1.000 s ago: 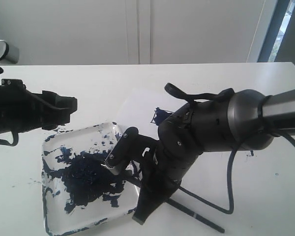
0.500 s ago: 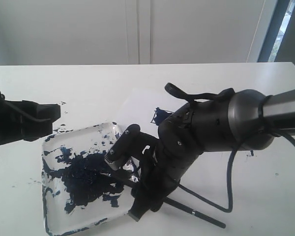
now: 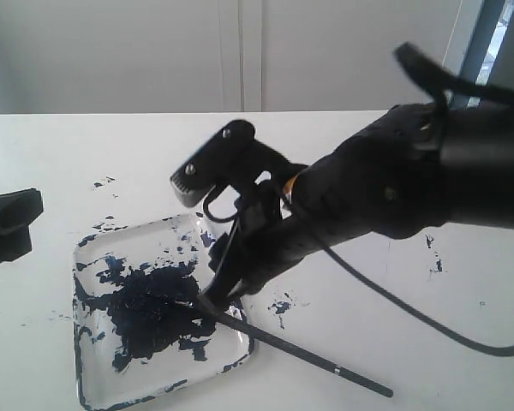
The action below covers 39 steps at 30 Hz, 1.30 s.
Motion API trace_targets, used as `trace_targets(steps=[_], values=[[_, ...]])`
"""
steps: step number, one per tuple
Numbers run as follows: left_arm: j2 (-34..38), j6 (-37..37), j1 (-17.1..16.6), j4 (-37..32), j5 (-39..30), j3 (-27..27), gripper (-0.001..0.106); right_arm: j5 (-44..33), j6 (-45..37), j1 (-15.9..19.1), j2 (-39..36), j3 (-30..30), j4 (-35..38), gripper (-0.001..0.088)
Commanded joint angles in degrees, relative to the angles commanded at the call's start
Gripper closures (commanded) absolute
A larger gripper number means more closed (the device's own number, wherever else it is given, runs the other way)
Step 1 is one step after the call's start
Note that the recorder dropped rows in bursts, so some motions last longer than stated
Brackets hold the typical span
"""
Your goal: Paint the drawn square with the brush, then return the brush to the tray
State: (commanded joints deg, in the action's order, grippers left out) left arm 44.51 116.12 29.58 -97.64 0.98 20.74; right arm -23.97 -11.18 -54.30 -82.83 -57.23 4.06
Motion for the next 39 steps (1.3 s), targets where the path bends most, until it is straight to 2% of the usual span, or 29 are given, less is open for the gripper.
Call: trace_targets(steps=[7, 8, 9, 11, 13, 14, 18, 20, 26, 31, 39], values=[[-1.2, 1.5, 0.0, 0.0, 0.2, -1.7, 0.043, -4.9, 0.0, 0.0, 9.1, 0.0, 1.2, 0.0637], [-1.2, 1.5, 0.0, 0.0, 0.2, -2.0, 0.043, -5.8, 0.0, 0.0, 10.0, 0.1, 1.2, 0.0678], [-1.2, 1.5, 0.0, 0.0, 0.2, -2.8, 0.043, -6.9, -0.1, 0.0, 11.9, 1.2, 1.2, 0.0769], [-1.2, 2.3, 0.0, 0.0, 0.2, -3.5, 0.043, -6.5, -0.2, 0.0, 13.8, 3.6, 0.6, 0.0858], [-1.2, 2.5, 0.0, 0.0, -0.4, -4.2, 0.043, -5.3, -0.2, 0.0, 15.6, 6.5, 0.2, 0.0868], [-1.2, 2.5, 0.0, 0.0, -0.7, -4.3, 0.043, -2.1, -0.2, 0.0, 17.7, 10.3, 0.2, 0.0868], [-1.2, 2.5, 0.0, 0.0, -1.6, -4.6, 0.043, 6.3, 1.0, 0.0, 21.8, 18.0, 0.2, 0.0868], [-1.2, 2.3, 0.0, 0.0, -1.9, -5.9, 0.043, 13.2, 1.5, 0.0, 26.1, 25.1, 0.2, 0.0868], [-1.2, 2.3, 0.0, -0.3, -3.1, -7.2, 0.043, 17.7, 1.5, 0.0, 33.1, 33.6, 0.2, 0.0868], [-1.2, 2.3, 0.0, -0.4, -3.7, -7.2, 0.043, 20.4, 2.4, 0.0, 35.5, 36.7, 0.4, 0.0868], [-1.2, 2.3, 0.0, -0.4, -3.7, -7.2, 0.043, 20.2, 2.3, 0.0, 35.4, 36.8, 0.2, 0.0868]])
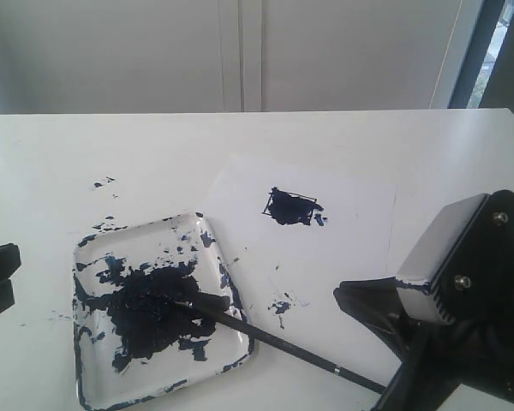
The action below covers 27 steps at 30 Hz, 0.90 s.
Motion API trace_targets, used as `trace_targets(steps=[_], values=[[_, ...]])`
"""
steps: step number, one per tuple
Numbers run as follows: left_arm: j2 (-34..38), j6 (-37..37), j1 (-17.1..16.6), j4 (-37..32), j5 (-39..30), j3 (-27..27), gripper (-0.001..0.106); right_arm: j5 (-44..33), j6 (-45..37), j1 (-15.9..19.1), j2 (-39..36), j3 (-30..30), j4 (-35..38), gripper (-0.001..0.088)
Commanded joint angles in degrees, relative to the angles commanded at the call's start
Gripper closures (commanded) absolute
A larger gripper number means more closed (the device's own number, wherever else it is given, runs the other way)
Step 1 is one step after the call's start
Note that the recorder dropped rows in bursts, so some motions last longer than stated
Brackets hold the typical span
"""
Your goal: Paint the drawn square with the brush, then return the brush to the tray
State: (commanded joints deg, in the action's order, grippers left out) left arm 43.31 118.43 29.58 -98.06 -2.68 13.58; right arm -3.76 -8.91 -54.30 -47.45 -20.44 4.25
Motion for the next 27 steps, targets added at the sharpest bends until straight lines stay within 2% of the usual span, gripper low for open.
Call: trace_targets(steps=[23, 27], values=[[0.0, 0.0, 0.0, 0.0, 0.0, 0.0, 0.043, 0.0, 0.1, 0.0, 0.0, 0.0, 0.3, 0.0868], [-0.8, 0.0, 0.0, 0.0, 0.0, 0.0, 0.043, 0.0, 0.1, 0.0, 3.0, 0.0, 0.3, 0.0868]])
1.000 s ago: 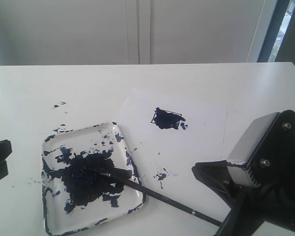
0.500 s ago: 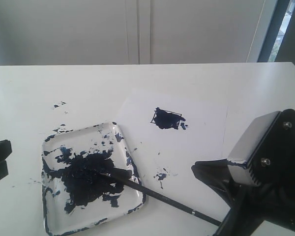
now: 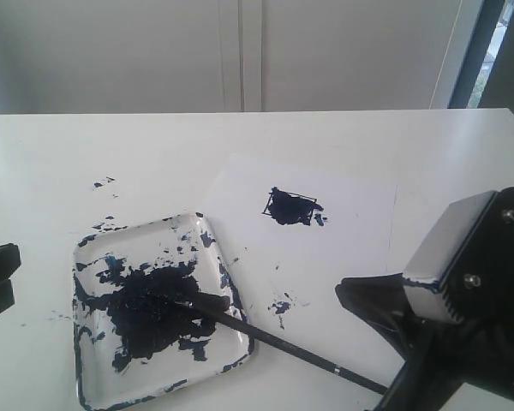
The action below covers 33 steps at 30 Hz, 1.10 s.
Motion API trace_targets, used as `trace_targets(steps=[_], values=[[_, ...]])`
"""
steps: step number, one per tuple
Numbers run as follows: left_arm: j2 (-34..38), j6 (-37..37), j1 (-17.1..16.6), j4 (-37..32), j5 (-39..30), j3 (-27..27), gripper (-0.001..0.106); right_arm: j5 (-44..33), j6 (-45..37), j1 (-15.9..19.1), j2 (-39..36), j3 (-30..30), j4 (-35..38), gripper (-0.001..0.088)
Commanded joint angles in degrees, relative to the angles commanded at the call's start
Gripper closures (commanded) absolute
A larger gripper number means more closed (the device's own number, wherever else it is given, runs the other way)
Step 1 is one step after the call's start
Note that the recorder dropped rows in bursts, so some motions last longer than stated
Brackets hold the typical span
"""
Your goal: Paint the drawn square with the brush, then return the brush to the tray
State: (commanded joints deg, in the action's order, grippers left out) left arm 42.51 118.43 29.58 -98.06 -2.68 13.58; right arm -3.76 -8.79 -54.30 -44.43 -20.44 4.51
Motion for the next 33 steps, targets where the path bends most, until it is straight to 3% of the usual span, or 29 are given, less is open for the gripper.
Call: trace_targets(steps=[6, 11, 19, 28, 33], values=[[-8.9, 0.0, 0.0, 0.0, 0.0, -2.6, 0.043, 0.1, 0.0, 0.4, 7.5, 0.0, 0.0, 0.0868], [-13.7, 0.0, -0.5, 0.0, 0.3, -5.4, 0.043, 1.3, 0.0, 3.3, 11.2, 2.2, 0.0, 0.0868], [-20.9, 0.0, -4.0, 0.0, 0.0, -13.3, 0.043, 1.3, 0.0, 12.3, 18.7, 10.4, 0.0, 0.0868], [-29.4, -0.1, -9.2, 0.0, 0.7, -13.6, 0.043, 0.9, 0.0, 21.1, 31.2, 20.2, 0.0, 0.0868], [-33.2, -0.1, -13.1, 0.0, 0.7, -13.6, 0.043, -3.7, 0.0, 26.8, 36.9, 20.4, 0.0, 0.0868]])
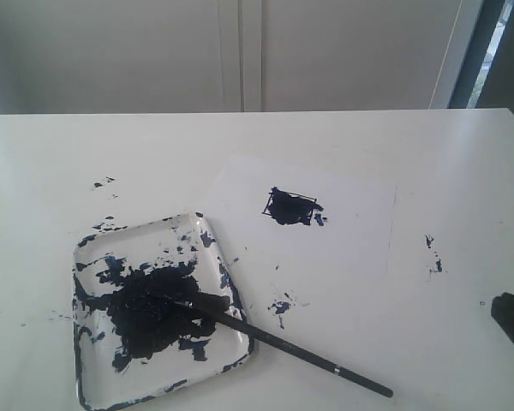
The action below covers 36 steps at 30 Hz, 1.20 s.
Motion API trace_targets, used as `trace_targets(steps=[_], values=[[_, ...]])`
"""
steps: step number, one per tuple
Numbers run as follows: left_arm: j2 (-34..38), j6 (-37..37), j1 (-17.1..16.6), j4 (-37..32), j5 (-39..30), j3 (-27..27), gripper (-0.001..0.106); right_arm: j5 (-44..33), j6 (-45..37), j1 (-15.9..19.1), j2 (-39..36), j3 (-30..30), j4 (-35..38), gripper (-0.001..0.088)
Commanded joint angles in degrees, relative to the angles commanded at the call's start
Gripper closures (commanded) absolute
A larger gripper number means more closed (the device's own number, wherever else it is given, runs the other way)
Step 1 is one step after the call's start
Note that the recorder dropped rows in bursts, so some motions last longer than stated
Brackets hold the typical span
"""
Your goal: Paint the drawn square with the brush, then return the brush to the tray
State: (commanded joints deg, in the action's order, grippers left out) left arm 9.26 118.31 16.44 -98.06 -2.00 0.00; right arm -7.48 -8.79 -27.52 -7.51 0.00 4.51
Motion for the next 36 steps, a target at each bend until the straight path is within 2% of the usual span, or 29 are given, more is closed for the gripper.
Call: trace_targets(steps=[9, 15, 20, 24, 33, 36], values=[[-5.2, 0.0, -6.2, -0.1, 0.1, 0.0, 0.043, -2.0, 0.0, 11.1, 7.5, 0.0, 0.0, 0.0868], [-8.5, 0.0, -10.7, -0.1, 0.0, 0.0, 0.043, -1.5, 0.0, 18.4, 7.5, 0.0, 0.0, 0.0868], [-9.3, 0.0, -13.0, -0.1, 0.0, 0.0, 0.043, -1.5, 0.0, 24.1, 7.5, 0.0, 0.0, 0.0868], [-9.3, 0.0, -13.9, -0.1, 0.0, 0.0, 0.043, -1.5, 0.0, 27.3, 7.5, 0.0, 0.0, 0.0868], [-9.3, 0.0, -19.8, -0.2, 0.4, 0.0, 0.043, -1.5, 0.0, 33.8, 7.5, 0.0, 0.0, 0.0868], [-9.3, 0.0, -20.5, -0.2, 0.4, 0.0, 0.043, -1.5, 0.0, 35.7, 7.5, 0.0, 0.0, 0.0868]])
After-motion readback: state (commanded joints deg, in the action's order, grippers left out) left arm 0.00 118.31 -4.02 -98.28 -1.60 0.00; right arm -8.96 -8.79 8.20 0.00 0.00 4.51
